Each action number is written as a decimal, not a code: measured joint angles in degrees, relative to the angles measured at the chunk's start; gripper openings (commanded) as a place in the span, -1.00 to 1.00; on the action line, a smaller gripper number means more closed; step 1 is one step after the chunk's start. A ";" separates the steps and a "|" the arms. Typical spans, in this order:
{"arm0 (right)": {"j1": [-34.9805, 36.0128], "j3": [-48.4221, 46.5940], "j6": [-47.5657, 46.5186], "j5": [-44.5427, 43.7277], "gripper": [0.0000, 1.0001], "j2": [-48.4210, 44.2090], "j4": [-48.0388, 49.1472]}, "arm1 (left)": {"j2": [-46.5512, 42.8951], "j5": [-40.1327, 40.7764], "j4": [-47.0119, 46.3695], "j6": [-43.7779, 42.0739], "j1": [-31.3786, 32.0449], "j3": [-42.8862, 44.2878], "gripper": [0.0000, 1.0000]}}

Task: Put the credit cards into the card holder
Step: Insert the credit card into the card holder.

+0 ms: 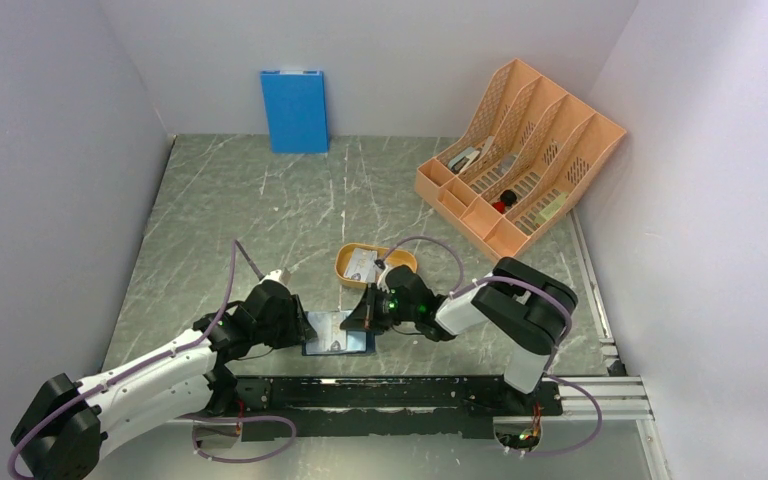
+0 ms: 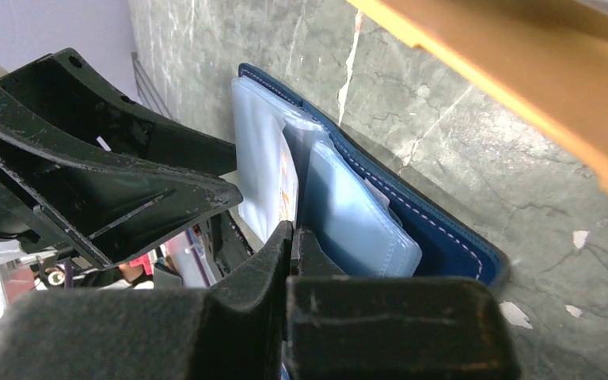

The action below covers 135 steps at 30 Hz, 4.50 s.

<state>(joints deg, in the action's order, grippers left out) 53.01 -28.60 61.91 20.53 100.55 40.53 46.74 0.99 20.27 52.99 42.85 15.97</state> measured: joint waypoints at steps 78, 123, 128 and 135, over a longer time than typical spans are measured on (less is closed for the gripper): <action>6.29 -15.65 -2.32 -6.38 0.11 -0.55 -26.10 | -5.18 5.07 4.11 3.82 0.00 -1.66 -0.90; 9.35 -22.23 -7.76 -17.35 -0.90 -2.05 -47.25 | -8.41 5.88 6.58 5.16 0.00 -1.49 -0.90; 9.57 -24.41 -8.20 -17.92 -0.92 -0.70 -49.07 | -8.15 5.86 6.56 5.16 0.00 -1.84 -0.90; 10.43 -25.97 -8.50 -17.81 -1.00 0.81 -48.92 | -7.56 4.92 5.01 5.29 0.00 -3.13 -0.90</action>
<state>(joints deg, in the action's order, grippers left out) 63.44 -54.57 53.41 2.72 101.36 -8.38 39.18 5.91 25.28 58.28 42.85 12.84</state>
